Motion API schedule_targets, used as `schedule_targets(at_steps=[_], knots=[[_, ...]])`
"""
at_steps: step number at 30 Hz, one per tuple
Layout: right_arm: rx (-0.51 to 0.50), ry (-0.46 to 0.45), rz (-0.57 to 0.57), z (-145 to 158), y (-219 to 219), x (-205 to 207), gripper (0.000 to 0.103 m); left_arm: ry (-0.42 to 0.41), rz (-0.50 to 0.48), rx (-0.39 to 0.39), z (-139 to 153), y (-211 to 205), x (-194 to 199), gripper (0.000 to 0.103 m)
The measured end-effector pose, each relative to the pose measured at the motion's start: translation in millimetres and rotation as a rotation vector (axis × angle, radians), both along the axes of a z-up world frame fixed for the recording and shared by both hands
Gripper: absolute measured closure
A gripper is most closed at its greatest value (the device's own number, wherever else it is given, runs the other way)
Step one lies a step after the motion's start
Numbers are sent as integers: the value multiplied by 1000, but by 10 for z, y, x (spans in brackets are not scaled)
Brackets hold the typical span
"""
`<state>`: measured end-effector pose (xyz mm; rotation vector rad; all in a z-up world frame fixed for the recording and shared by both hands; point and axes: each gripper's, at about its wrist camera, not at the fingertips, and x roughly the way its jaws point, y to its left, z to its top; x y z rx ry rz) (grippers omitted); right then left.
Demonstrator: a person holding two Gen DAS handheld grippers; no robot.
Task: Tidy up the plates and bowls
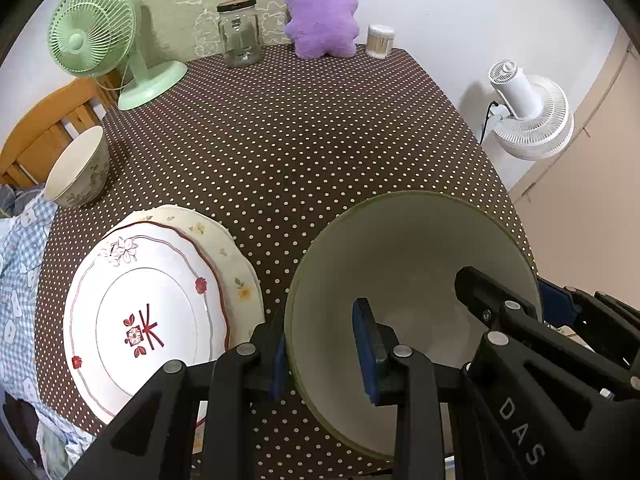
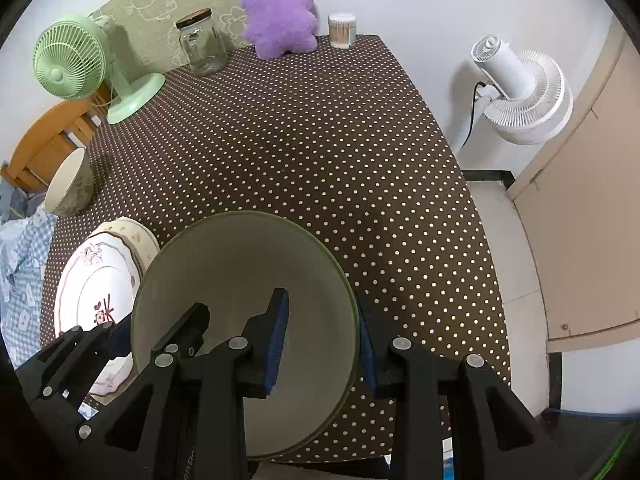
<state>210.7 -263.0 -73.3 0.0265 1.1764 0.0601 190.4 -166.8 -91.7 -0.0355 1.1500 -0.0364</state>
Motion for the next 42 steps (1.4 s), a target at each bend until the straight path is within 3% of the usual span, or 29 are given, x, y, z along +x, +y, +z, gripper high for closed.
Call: schedule_targets(at_steps=[6,15,29,33,35,37,38,42], knots=[[14,22,19,-65,59,24,67,30,19,11,-60,62,0,75],[-27,25,15,-125,30,66,67,74,15,-36,-164,17,48,76],[-52,35,-18,-213,18,54,68,56,-4,-17,-194,7,42,76],[-48,31,-15,-231,18,27,64,63,-19,-35,-208,-7,19,67],[-13,59,-3,-268,2,26,55,70,-19,-40,-220,-12,9,64],[-1,70,0,-275,-13,19,39,78,-20,-46,-222,-21,2,61],[-1,69,4,-265,-16,13,37,77,-19,-47,-209,-24,-2,52],[3,50,39,-184,-40,19,30,53,-2,-29,-101,-13,13,35]])
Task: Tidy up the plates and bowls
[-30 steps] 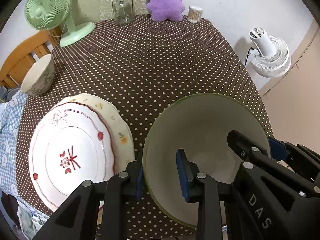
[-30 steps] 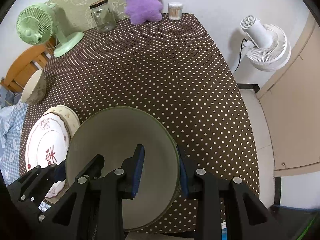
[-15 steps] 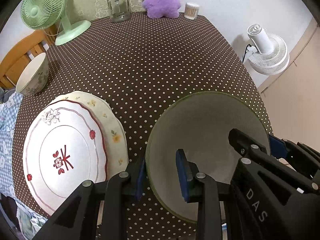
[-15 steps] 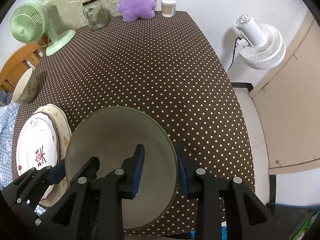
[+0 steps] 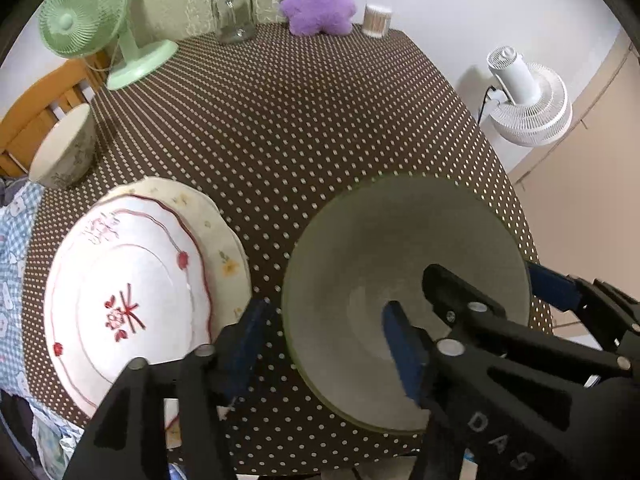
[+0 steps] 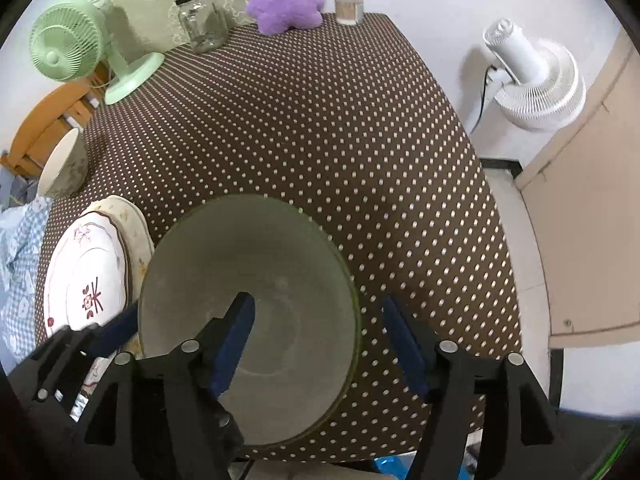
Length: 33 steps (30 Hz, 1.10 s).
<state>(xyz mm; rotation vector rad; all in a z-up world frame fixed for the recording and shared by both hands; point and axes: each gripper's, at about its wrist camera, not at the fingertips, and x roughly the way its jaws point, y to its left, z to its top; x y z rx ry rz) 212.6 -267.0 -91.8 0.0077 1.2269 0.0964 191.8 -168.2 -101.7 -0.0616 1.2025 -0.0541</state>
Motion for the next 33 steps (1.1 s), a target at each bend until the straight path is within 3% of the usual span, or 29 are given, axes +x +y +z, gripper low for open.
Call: schedule_targets(at_steps=[2,4,11,20,25,33], knots=[[22,-13,22,51,-29,27,30,-11,22,12,61,25,17,26],[41,-25,49,127,-49,63,30,-22,46,20,133,49,24,24],[58,-89,112,455,30,140,30,-102,100,26,467,139,-1,23],[70,-132,174,678,311,164,30,-140,154,41,631,479,-12,23],[76,-144,153,710,544,138,30,-153,144,80,686,768,4,23],[68,-158,90,776,1101,184,30,-146,98,80,741,1348,118,23]])
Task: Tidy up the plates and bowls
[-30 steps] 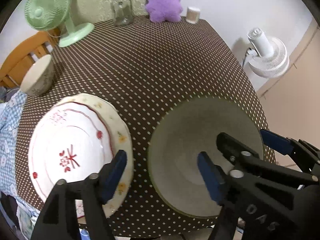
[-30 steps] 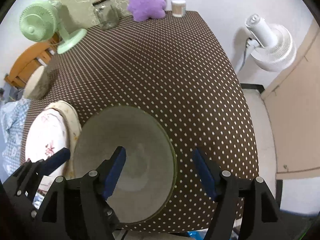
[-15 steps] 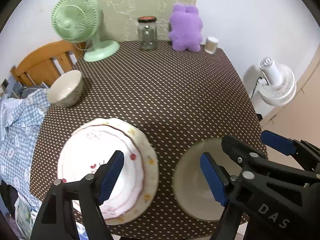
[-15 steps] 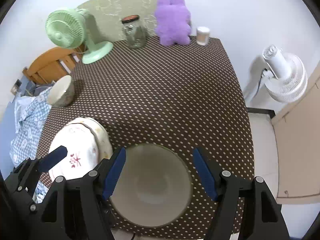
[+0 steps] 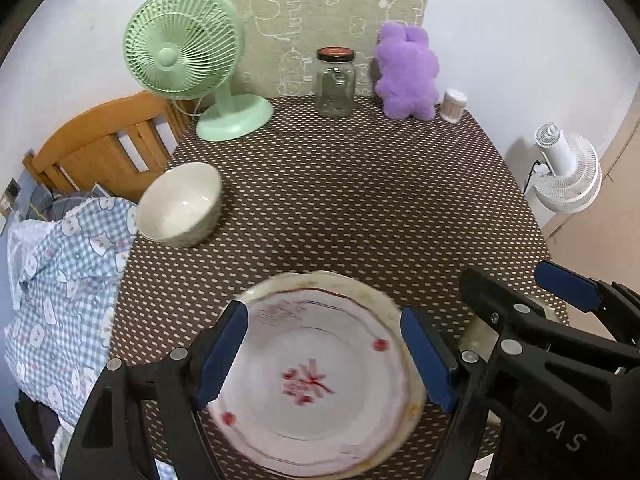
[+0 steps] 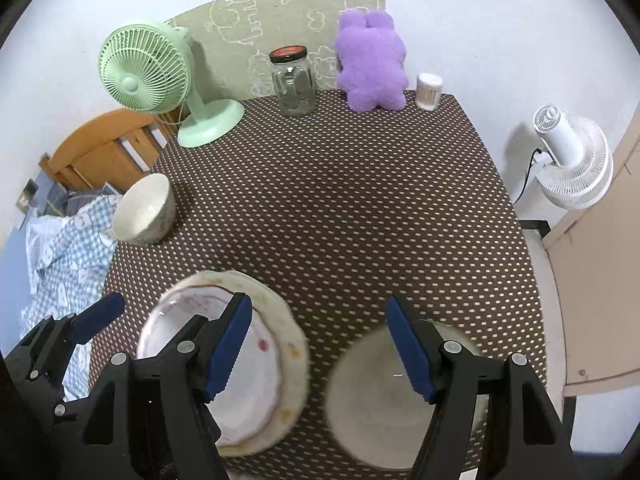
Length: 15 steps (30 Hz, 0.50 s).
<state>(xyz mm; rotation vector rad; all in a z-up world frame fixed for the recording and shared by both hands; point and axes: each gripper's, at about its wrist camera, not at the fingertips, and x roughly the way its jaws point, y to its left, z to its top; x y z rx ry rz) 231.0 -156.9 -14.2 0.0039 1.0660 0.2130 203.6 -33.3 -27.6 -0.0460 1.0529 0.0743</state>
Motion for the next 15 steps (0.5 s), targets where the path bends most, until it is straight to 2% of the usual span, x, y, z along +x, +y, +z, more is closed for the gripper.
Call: schedule_targets(at_steps=[9,15], knots=[[5,0,-50,3,706,58,30,6,-27,1,9,640,94,23],[-9,-17,-49,36,1123,125,30,-12,-7,-4,6,1026,139,23]])
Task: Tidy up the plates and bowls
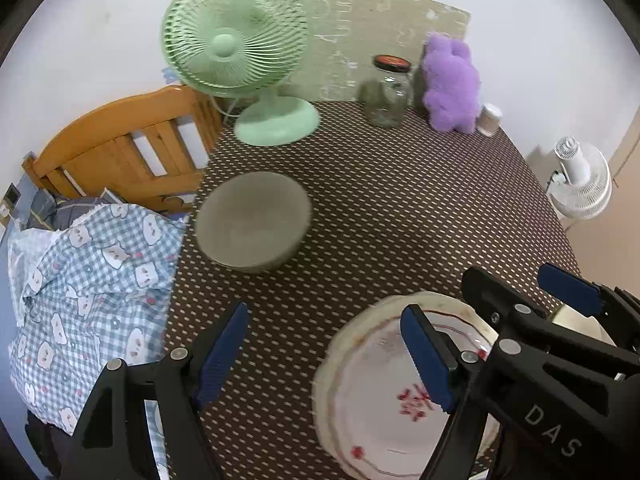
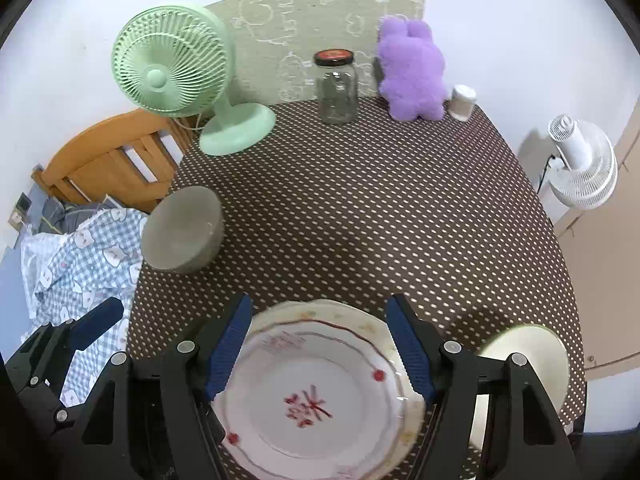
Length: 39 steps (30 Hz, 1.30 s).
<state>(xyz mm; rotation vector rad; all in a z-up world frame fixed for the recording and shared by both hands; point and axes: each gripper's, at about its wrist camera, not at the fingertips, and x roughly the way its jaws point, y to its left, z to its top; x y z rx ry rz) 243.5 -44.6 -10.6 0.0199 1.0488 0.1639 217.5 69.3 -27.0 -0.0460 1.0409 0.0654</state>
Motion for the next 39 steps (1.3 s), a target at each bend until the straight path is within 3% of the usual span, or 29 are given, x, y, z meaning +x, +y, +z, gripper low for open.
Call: schedule_targets(at_steps=[7,18,25,36,39], knots=[[-1,0,24,-72,467,168,30,13,43,-25,-111,483,152,23],[26,-3,67,-285,947,510,30,15,58,-25,-357,992,458,12],[-9,11,59,-485,1174,774,18,24,61,-31,-526,1160,688,12],[-17,16,29,-761,1346,1111,18,22,51,-50,-805,1326,1008,15],[-18,21,24,-828,1381,1171,24,29,55,-47,-874,1355,1066,18]])
